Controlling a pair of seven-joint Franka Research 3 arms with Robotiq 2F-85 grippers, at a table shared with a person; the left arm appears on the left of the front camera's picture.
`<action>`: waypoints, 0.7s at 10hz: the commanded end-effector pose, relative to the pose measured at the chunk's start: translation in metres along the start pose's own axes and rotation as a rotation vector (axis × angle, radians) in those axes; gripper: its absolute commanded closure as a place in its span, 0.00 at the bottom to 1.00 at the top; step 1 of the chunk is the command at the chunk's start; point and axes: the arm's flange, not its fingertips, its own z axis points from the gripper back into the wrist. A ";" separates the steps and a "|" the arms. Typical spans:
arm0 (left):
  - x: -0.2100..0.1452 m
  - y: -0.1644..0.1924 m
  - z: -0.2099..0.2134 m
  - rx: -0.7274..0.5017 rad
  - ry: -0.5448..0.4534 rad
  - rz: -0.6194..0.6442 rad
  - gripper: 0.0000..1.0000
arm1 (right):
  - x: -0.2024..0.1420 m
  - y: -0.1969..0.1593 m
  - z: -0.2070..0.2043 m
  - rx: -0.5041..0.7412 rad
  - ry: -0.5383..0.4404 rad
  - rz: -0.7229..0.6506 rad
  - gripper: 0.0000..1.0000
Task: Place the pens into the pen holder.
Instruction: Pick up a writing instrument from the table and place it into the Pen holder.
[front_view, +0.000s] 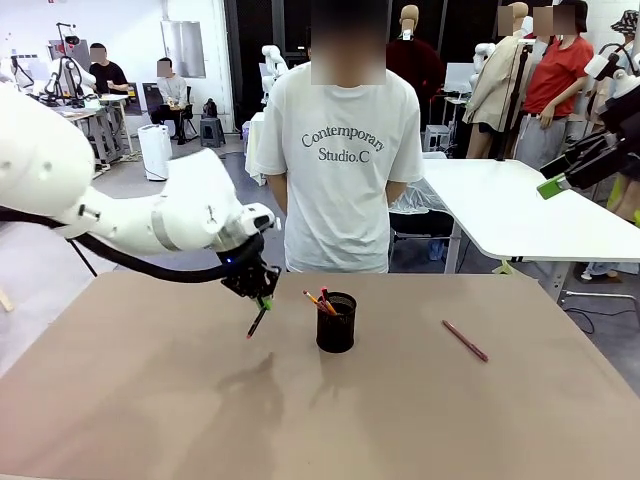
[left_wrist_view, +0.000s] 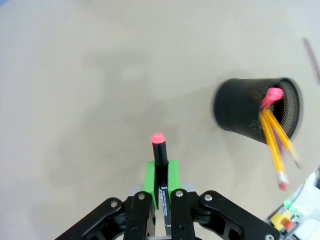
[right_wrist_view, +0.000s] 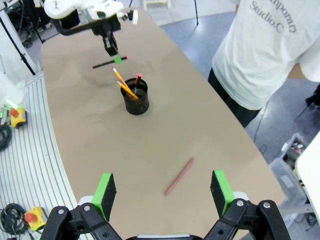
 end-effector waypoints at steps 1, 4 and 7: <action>-0.020 0.024 0.029 -0.290 -0.027 -0.079 1.00 | 0.002 0.001 0.001 -0.001 -0.012 0.001 0.00; -0.028 0.018 0.065 -0.450 -0.286 -0.101 1.00 | 0.002 0.001 0.001 -0.001 -0.012 0.001 0.00; -0.051 0.021 0.081 -0.428 -0.734 -0.375 1.00 | 0.002 0.001 0.001 -0.001 -0.012 0.001 0.00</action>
